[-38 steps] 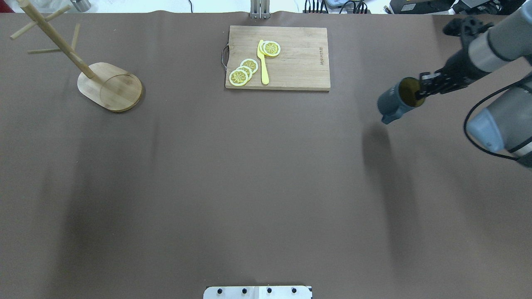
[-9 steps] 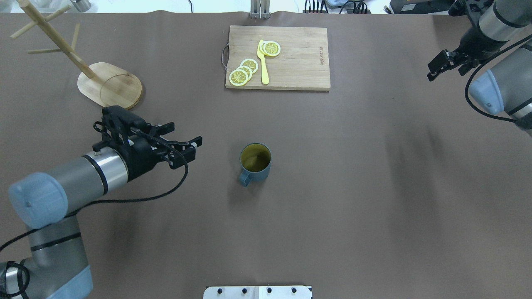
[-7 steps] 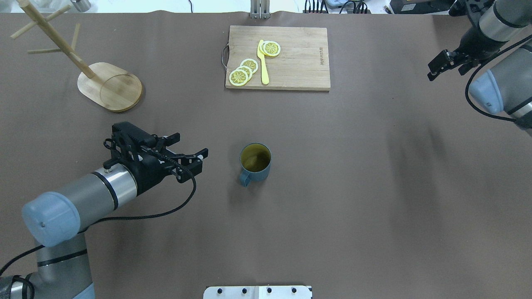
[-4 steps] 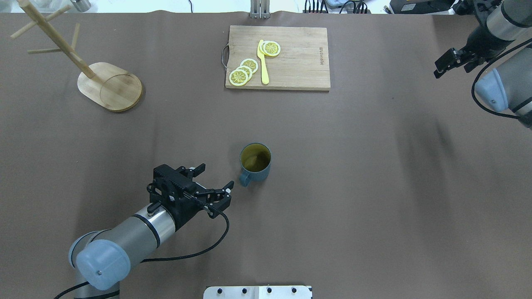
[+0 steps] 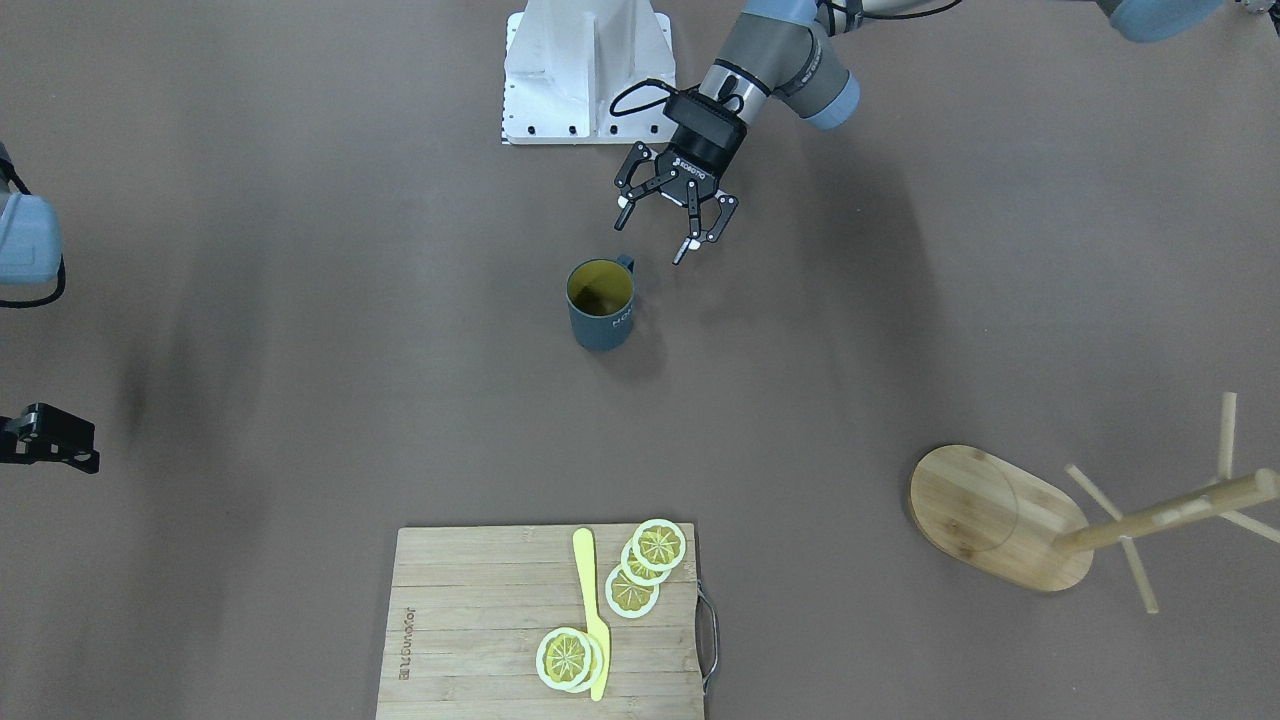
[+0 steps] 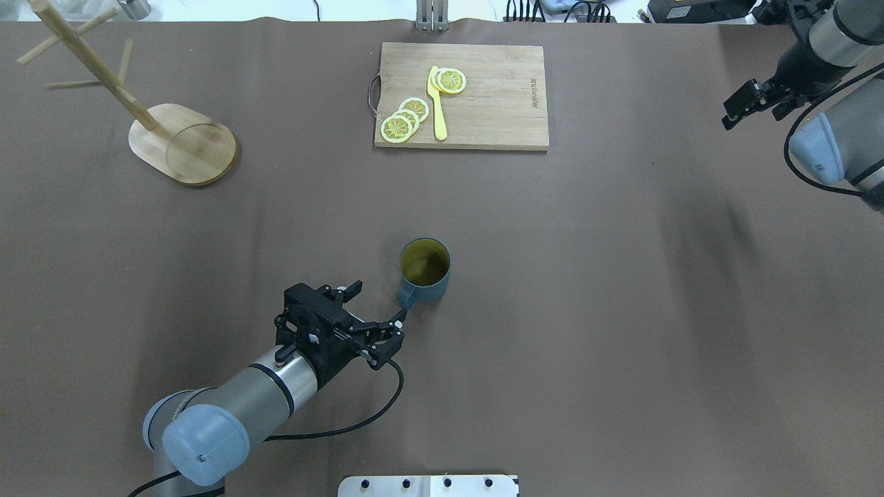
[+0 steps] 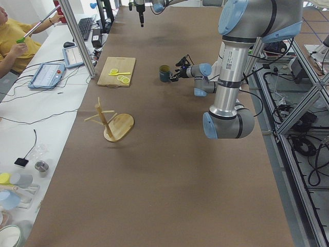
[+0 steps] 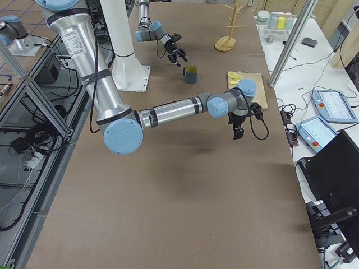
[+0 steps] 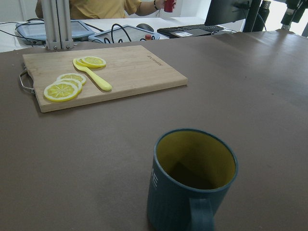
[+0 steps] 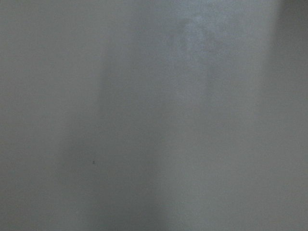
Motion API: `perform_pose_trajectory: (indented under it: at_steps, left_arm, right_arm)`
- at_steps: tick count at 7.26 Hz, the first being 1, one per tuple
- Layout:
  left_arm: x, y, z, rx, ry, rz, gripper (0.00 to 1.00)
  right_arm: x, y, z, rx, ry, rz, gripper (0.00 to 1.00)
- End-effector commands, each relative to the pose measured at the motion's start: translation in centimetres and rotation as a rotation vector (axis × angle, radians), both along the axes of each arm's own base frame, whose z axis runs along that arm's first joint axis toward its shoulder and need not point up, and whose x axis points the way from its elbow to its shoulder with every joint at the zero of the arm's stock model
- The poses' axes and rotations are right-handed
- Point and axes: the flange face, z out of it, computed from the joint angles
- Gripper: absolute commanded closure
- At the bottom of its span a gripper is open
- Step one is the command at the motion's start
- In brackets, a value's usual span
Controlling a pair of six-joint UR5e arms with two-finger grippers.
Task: Hang cup on storage rack
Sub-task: 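Close the left gripper on the blue mug's rim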
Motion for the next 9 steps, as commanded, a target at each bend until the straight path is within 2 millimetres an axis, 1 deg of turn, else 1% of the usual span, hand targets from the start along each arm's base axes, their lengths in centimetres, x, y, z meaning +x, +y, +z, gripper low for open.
perform_pose_trajectory:
  at_steps: [1, 2, 3, 4, 6, 8, 9]
  left_arm:
    - [1.4, -0.2, -0.2, 0.000, -0.007, 0.000, 0.12]
    - [2.1, -0.3, -0.3, -0.001, -0.011, 0.000, 0.16]
    - [2.1, -0.4, -0.3, -0.001, -0.011, -0.002, 0.16]
    - [2.4, -0.6, 0.3, -0.003, -0.025, -0.006, 0.20]
    - [2.5, -0.9, 0.5, -0.004, -0.031, -0.011, 0.22]
    - [3.5, -1.1, -0.2, -0.004, -0.028, -0.011, 0.23]
    - [3.9, -1.2, -0.4, -0.004, -0.029, -0.011, 0.26]
  right_arm:
    - [0.0, 0.0, 0.2, -0.005, 0.002, 0.000, 0.02]
    - [0.0, -0.1, 0.3, -0.006, 0.004, 0.001, 0.02]
    - [-0.1, 0.0, 0.3, -0.006, 0.004, -0.001, 0.02]
    - [-0.1, -0.1, 0.2, -0.005, 0.003, 0.000, 0.02]
    - [-0.3, -0.1, 0.1, -0.003, 0.004, -0.002, 0.02]
    - [-0.4, 0.0, 0.2, -0.005, 0.004, -0.004, 0.02]
    - [-0.5, 0.0, 0.2, -0.005, 0.004, -0.005, 0.02]
